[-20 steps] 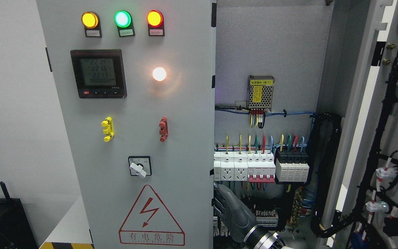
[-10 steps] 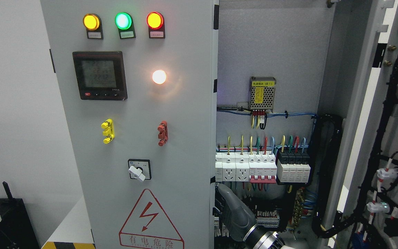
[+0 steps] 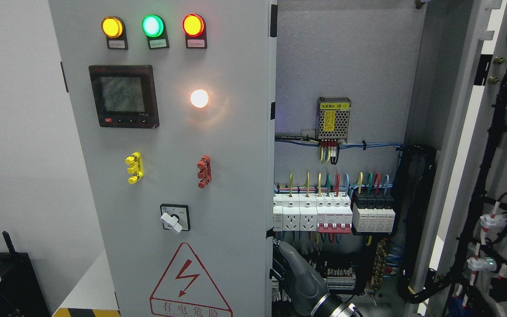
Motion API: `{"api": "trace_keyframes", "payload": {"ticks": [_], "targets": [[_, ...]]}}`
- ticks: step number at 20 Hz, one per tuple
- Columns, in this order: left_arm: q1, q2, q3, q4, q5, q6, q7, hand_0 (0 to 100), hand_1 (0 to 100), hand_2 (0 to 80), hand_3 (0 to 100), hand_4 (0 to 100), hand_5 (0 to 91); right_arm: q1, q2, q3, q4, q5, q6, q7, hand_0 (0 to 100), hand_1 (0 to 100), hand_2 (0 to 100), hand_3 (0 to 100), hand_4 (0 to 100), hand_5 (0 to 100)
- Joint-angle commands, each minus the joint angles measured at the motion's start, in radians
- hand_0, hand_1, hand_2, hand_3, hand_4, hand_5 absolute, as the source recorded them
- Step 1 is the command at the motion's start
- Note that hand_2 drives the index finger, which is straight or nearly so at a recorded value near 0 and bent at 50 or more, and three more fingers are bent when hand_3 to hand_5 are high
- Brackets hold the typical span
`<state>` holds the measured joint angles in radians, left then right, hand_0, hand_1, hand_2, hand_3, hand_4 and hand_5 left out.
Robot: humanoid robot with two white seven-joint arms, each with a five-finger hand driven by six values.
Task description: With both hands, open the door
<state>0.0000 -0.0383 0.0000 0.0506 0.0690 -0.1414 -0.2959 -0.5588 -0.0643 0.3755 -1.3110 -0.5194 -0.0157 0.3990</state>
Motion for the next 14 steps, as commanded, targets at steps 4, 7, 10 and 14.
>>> {"api": "trace_keyframes", "payload": {"ticks": [4,7,10,14], "targets": [[0.028,0.0,-0.003,0.0,0.0,0.0,0.0,0,0,0.0,0,0,0.0,0.04,-0.005,0.005,-0.089,-0.007,0.0,0.001,38,0,0,0,0,0],[0.028,0.0,-0.003,0.0,0.0,0.0,0.0,0,0,0.0,0,0,0.0,0.043,-0.005,0.016,-0.099,-0.007,0.0,0.001,38,0,0,0,0,0],[0.028,0.0,-0.003,0.0,0.0,0.0,0.0,0,0,0.0,0,0,0.0,0.046,-0.006,0.028,-0.119,-0.007,0.0,0.024,38,0,0,0,0,0],[0.028,0.0,-0.003,0.0,0.0,0.0,0.0,0,0,0.0,0,0,0.0,0.046,-0.006,0.028,-0.126,-0.007,0.0,0.029,38,0,0,0,0,0]]}}
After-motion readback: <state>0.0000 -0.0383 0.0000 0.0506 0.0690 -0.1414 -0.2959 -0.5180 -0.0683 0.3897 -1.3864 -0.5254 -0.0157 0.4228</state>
